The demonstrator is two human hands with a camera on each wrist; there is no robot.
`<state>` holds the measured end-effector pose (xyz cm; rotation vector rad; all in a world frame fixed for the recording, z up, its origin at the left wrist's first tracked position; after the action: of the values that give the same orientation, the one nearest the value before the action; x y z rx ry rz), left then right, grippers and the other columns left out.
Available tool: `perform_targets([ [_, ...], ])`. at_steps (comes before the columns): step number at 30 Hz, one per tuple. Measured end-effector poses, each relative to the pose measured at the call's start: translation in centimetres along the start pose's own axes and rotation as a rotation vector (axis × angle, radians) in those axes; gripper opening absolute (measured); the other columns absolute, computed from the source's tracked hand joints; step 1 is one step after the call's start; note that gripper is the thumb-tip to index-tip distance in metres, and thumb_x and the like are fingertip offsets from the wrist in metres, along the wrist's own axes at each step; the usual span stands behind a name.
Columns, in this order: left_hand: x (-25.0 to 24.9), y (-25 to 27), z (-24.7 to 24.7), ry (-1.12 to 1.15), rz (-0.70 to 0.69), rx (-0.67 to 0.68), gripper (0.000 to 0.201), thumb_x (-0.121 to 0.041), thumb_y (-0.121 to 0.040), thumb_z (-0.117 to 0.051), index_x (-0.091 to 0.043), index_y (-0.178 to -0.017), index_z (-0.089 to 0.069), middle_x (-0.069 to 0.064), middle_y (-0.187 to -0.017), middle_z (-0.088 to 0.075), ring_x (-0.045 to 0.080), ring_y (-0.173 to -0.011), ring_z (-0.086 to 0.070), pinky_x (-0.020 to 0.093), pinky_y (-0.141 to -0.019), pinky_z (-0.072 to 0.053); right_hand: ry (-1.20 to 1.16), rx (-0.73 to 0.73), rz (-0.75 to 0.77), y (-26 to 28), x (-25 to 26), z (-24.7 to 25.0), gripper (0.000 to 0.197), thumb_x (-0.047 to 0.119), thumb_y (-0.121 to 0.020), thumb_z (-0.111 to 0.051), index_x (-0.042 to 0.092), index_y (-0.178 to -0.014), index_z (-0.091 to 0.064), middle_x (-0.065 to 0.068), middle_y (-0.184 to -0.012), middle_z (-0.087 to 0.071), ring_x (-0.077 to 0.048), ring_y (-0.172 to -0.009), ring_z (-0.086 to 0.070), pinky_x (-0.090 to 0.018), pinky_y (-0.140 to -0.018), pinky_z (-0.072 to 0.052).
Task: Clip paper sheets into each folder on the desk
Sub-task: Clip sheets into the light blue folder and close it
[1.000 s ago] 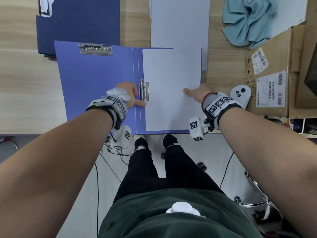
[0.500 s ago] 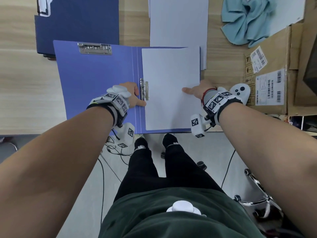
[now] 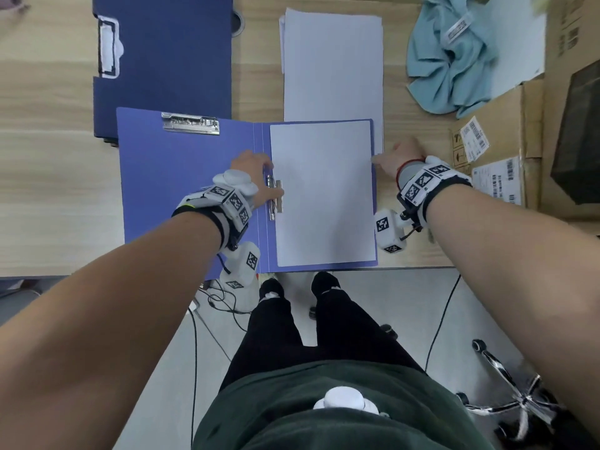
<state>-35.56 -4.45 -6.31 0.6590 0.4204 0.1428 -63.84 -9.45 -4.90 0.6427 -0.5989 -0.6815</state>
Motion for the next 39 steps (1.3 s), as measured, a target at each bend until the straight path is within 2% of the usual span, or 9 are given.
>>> perform_targets([
  [4,-2.4,-2.1,0.7,-0.090,-0.045,0.024,0.069,-0.045,-0.079,-0.073,-0.027,-0.139,-0.046,0.000,-0.145,-0.039,0.026,-0.133,-0.037,0.047,-0.104,-0.041,-0.040,-0.010,0.033,-2.0,3.2,0.5,0.044,0.020,-0.085,-0.066,0.004,-0.122,-0.048,-0.009,-0.106,-0.054,-0.019,-0.090,-0.056,-0.016,-0.045,-0.039],
  [7,-3.7,-4.6,1.6,-0.121,0.009,0.033,0.082,-0.055,-0.075,-0.071,-0.029,-0.145,-0.036,-0.001,-0.148,-0.040,0.025,-0.135,-0.038,0.049,-0.104,-0.042,-0.077,0.005,0.028,-4.2,4.9,0.6,0.061,0.028,-0.087,-0.067,0.003,-0.136,-0.040,-0.009,-0.126,-0.050,-0.023,-0.110,-0.055,-0.020,-0.071,-0.042],
  [10,-4.6,-7.1,2.7,-0.025,0.115,0.032,0.096,-0.068,-0.063,-0.071,-0.021,-0.139,-0.038,0.004,-0.131,-0.055,0.030,-0.113,-0.057,0.047,-0.093,-0.050,-0.152,0.022,-0.015,-5.5,6.0,0.7,0.042,0.024,-0.092,-0.060,0.008,-0.125,-0.039,0.000,-0.114,-0.039,-0.016,-0.100,-0.043,-0.013,-0.063,-0.040],
  [13,-5.8,-9.4,3.7,0.131,0.174,0.025,0.114,-0.076,-0.050,-0.069,-0.016,-0.140,-0.033,0.003,-0.124,-0.057,0.030,-0.105,-0.058,0.046,-0.092,-0.051,-0.089,-0.026,0.036,-6.2,7.0,0.5,0.060,0.028,-0.083,-0.069,0.002,-0.131,-0.045,-0.002,-0.122,-0.053,-0.020,-0.106,-0.055,-0.024,-0.073,-0.041],
  [18,-7.6,-12.0,4.6,0.381,0.262,-0.002,0.124,-0.072,-0.033,-0.075,-0.018,-0.138,-0.037,-0.003,-0.121,-0.055,0.026,-0.106,-0.057,0.044,-0.094,-0.050,-0.052,-0.021,0.073,-6.7,7.4,-0.1,0.065,0.032,-0.068,-0.071,0.003,-0.123,-0.053,-0.008,-0.110,-0.060,-0.027,-0.097,-0.062,-0.029,-0.067,-0.043],
  [25,-6.3,-18.0,1.8,0.388,0.340,0.014,0.091,-0.059,-0.043,-0.077,-0.010,-0.117,-0.057,0.003,-0.109,-0.066,0.025,-0.095,-0.065,0.041,-0.091,-0.054,0.028,-0.018,0.108,-7.7,6.9,0.4,0.048,0.029,-0.071,-0.070,0.005,-0.110,-0.057,-0.005,-0.092,-0.056,-0.023,-0.078,-0.053,-0.023,-0.050,-0.033],
  [31,-8.2,-14.6,4.6,0.316,0.277,0.033,0.062,-0.037,-0.085,-0.067,-0.004,-0.134,-0.049,0.015,-0.131,-0.058,0.034,-0.119,-0.057,0.041,-0.101,-0.047,0.008,-0.024,0.127,-8.2,6.4,0.4,0.042,0.033,-0.069,-0.071,0.012,-0.101,-0.053,-0.002,-0.089,-0.054,-0.024,-0.076,-0.052,-0.027,-0.062,-0.044],
  [36,-9.1,-13.6,5.4,0.321,0.196,-0.097,0.043,-0.022,-0.092,-0.058,-0.003,-0.130,-0.050,0.015,-0.124,-0.060,0.023,-0.089,-0.045,0.029,-0.077,-0.037,-0.081,-0.019,0.157,-8.2,6.3,0.7,0.039,0.031,-0.075,-0.073,0.016,-0.100,-0.047,0.000,-0.089,-0.053,-0.020,-0.078,-0.050,-0.026,-0.053,-0.034],
  [39,-10.2,-12.7,6.8,0.390,0.134,-0.197,0.031,-0.017,-0.090,-0.058,-0.007,-0.119,-0.052,0.010,-0.109,-0.057,0.023,-0.092,-0.054,0.023,-0.066,-0.039,-0.237,-0.037,0.182,-7.5,6.7,1.2,0.056,0.029,-0.071,-0.077,0.012,-0.118,-0.053,0.003,-0.107,-0.064,-0.016,-0.090,-0.059,-0.024,-0.074,-0.046],
])
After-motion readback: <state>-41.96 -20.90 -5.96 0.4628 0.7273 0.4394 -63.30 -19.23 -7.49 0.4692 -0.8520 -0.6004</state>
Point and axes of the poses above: each hand's wrist, its own y-axis away from the middle knuckle, its own z-axis out of the back of the hand, x = y × z, the point moved 1 cm from there along -y, towards the middle knuckle
